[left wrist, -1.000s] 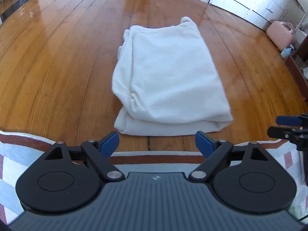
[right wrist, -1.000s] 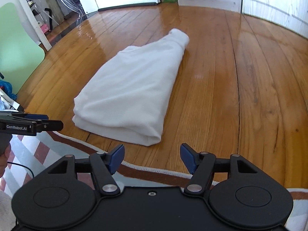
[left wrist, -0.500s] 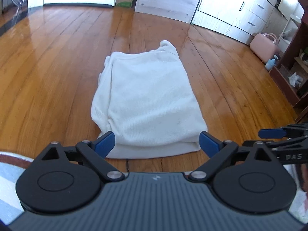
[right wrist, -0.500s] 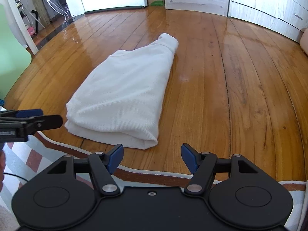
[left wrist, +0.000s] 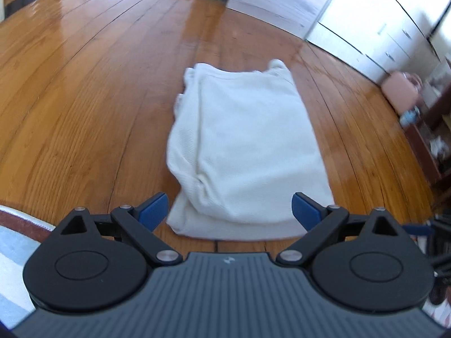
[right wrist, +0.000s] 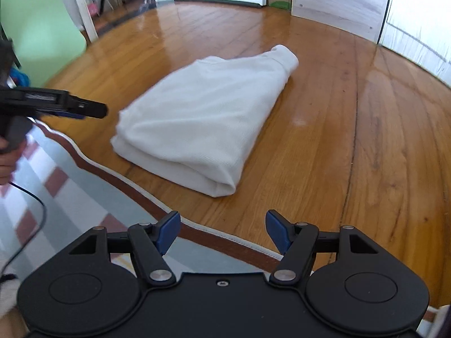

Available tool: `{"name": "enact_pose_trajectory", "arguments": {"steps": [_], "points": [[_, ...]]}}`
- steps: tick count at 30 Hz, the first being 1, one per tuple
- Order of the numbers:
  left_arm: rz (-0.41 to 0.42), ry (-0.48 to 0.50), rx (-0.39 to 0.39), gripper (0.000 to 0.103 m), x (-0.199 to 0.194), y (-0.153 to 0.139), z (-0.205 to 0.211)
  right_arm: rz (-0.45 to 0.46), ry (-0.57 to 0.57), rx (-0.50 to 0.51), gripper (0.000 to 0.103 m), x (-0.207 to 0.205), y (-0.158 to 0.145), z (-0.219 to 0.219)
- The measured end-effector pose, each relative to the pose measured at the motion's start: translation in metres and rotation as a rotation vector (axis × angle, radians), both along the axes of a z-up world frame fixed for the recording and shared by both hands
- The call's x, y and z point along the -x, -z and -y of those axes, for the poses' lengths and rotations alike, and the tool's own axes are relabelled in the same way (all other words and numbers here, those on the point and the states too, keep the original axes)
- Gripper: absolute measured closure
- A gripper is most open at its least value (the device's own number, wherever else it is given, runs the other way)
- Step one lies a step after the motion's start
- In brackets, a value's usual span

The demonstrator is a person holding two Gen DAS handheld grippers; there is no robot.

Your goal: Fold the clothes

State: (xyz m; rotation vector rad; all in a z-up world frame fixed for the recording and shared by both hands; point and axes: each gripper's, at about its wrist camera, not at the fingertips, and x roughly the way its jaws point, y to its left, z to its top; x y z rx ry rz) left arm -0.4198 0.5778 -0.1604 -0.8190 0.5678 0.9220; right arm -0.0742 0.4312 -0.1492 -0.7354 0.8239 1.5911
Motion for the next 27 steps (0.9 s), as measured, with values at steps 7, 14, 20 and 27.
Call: {"name": "enact_pose_trajectory", "arguments": {"steps": [7,14,20,27], "points": [[0.113,-0.091,0.074,0.008,0.002,0.045,-0.035,-0.249,0.098,0.042,0.031,-0.03,0.025,-0.035],[0.187,-0.17,0.181,0.008,0.009,0.084,-0.036,-0.49,0.28,0.101,0.031,-0.053,0.072,-0.079],[0.327,-0.251,0.247,0.008,0.033,0.082,-0.032,-0.671,0.377,0.124,0.031,-0.065,0.092,-0.099],[0.321,-0.239,0.342,0.009,0.032,0.096,-0.032,-0.598,0.329,0.175,0.031,-0.058,0.104,-0.119]]}}
